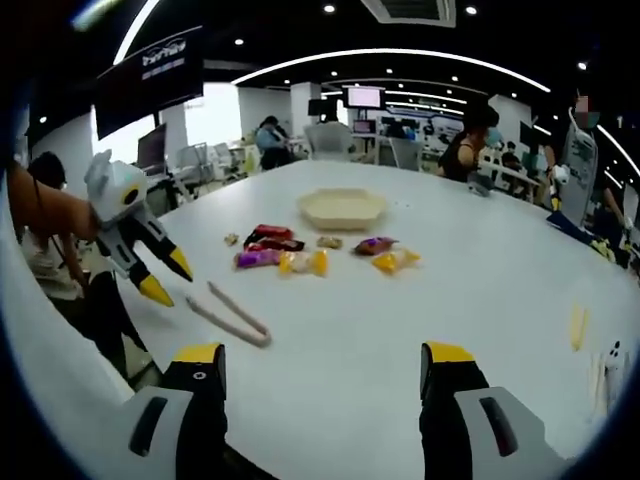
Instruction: Place the target food into the container with the food tongs after gripping and lifting it, then release it inside without dropping or visibly crushing the food.
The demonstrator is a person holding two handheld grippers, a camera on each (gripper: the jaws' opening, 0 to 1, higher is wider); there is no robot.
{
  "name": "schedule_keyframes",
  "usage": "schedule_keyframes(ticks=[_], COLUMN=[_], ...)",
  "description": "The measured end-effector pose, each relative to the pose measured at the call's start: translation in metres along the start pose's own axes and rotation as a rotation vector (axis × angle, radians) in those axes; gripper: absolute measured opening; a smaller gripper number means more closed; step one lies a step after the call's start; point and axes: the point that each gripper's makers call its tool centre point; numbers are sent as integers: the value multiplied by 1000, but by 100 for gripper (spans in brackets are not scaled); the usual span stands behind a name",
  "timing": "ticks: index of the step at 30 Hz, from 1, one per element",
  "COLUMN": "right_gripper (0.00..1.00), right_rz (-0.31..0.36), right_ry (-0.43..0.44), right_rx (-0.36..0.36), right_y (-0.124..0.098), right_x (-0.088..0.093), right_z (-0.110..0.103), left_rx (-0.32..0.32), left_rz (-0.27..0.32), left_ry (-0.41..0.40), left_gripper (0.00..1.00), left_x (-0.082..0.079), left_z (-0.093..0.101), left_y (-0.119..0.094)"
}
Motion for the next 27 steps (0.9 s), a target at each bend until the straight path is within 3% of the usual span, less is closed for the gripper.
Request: schedule_keyframes(ticks=[3, 8, 14, 27], right_gripper=[80, 80, 80, 80], right_rz=[17, 36, 48, 51], right_ry=[-20, 1, 22, 47], right_rx=[-39, -45, -30, -1], right_y=[4, 9, 9, 4], right_x=[4, 5, 9, 11], right_z=[4, 10, 12, 16], left_rx=[-25, -25, -20, 49], left_rz=[-29, -90, -94, -169], left_ry=[21, 52, 66, 110], left_gripper=[27, 23, 18, 11], left_x=[4, 13, 15, 34], left_z=[-2, -4, -8, -2], left_y=[4, 4, 9, 22])
Point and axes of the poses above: the point that each gripper's makers call its tool centre point, and the gripper's own axes: y roughly forward along the fingers, z roughly to its right, x roughly out of its underside, and after that the axes turned 15 degrees about z, right-handed
